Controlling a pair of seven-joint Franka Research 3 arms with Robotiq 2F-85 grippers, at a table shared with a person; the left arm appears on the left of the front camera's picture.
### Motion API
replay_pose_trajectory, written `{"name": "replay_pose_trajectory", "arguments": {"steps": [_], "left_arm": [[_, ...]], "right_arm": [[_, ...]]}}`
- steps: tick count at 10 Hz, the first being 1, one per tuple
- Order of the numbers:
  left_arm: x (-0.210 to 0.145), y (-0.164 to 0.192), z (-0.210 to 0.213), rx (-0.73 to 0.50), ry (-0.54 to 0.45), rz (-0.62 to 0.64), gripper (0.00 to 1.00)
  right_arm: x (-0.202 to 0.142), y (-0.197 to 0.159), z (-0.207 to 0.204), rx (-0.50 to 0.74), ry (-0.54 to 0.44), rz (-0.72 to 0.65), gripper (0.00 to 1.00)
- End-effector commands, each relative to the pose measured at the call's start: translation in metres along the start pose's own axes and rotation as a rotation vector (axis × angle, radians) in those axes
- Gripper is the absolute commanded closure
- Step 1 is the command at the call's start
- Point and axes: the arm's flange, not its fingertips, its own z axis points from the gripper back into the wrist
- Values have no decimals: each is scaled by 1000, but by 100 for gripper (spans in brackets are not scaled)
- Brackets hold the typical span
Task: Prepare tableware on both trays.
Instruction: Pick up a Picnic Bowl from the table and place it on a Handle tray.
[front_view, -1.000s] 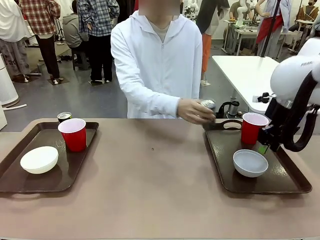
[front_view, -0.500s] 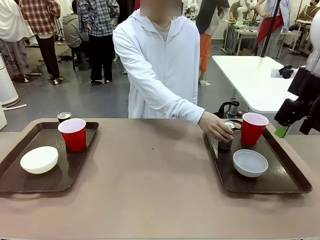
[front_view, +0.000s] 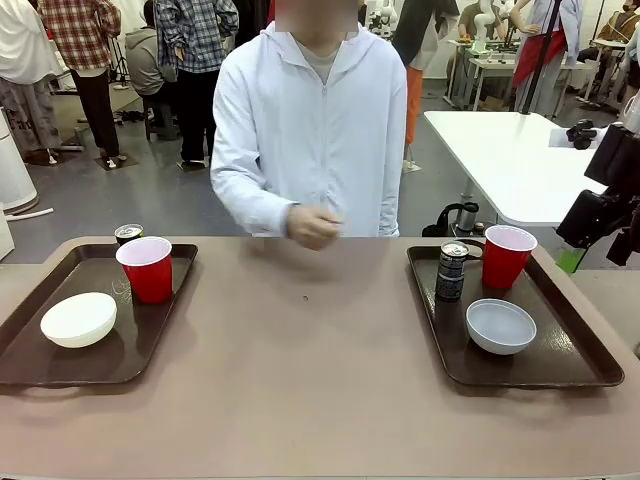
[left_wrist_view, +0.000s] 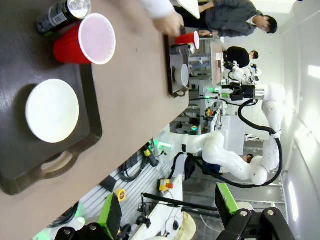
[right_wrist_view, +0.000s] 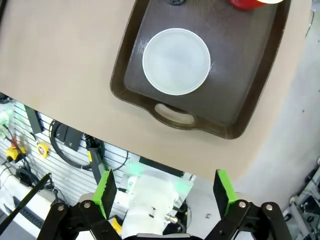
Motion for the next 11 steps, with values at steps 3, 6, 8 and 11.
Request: {"name": "replay_pose_trajectory", "arguments": {"steps": [3, 6, 8, 11], "left_arm": [[1, -4, 2, -14, -6, 8, 0], [1, -4, 2, -14, -6, 8, 0], [1, -4, 2, -14, -6, 8, 0], [1, -4, 2, -14, -6, 8, 0]], "right_arm": [[0, 0, -1, 1, 4, -2, 0], [0, 0, -1, 1, 4, -2, 0], [0, 0, 0, 0, 0, 0, 0], [-6, -99, 18, 328, -155, -323, 0]]}}
